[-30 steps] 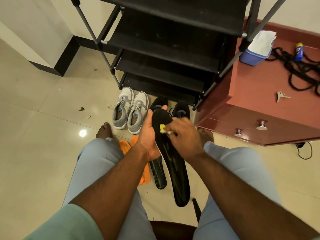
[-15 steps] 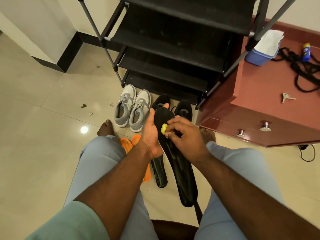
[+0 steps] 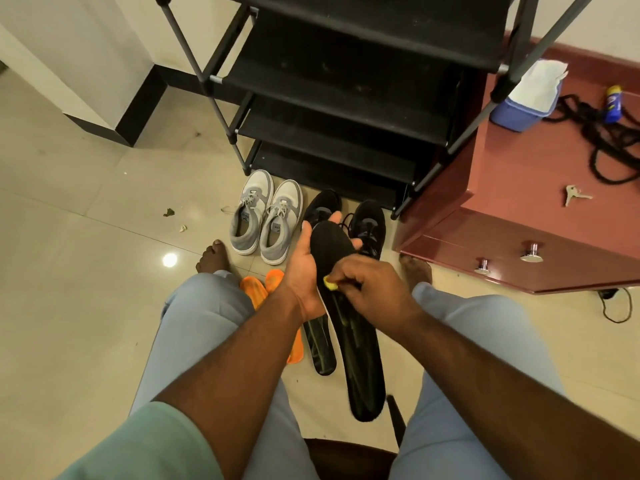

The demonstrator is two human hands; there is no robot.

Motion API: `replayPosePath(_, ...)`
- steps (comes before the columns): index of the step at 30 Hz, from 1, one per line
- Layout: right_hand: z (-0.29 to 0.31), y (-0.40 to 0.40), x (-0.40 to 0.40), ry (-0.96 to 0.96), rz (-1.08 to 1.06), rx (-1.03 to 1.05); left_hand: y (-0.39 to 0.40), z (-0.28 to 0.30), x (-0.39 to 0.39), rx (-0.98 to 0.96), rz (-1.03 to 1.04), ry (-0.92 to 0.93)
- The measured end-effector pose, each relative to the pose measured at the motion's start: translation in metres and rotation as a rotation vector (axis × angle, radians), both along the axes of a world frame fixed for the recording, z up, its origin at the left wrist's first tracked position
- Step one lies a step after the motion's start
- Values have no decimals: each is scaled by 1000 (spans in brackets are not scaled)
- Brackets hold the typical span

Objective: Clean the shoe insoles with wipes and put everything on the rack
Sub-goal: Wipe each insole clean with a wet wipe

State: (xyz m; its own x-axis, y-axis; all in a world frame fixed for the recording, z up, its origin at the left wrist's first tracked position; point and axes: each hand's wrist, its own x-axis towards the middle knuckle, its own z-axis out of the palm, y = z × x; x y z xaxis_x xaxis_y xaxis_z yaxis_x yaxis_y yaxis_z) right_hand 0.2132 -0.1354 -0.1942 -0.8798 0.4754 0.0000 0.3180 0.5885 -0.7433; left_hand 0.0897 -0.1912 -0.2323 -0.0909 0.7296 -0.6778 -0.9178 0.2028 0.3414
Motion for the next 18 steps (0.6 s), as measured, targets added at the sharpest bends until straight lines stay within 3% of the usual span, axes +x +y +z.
replayPosePath(3, 0, 6, -3, -14, 6, 100, 1, -1, 7, 2, -25, 4)
replayPosePath(8, 7, 28, -32, 64, -197, 114, -4, 4, 12, -31, -98, -32)
replayPosePath(14, -1, -9, -7, 69, -91, -23, 1, 6, 1, -13, -14, 40)
replayPosePath(18, 0, -9, -8, 57, -92, 141, 3, 4, 6, -7, -7, 52)
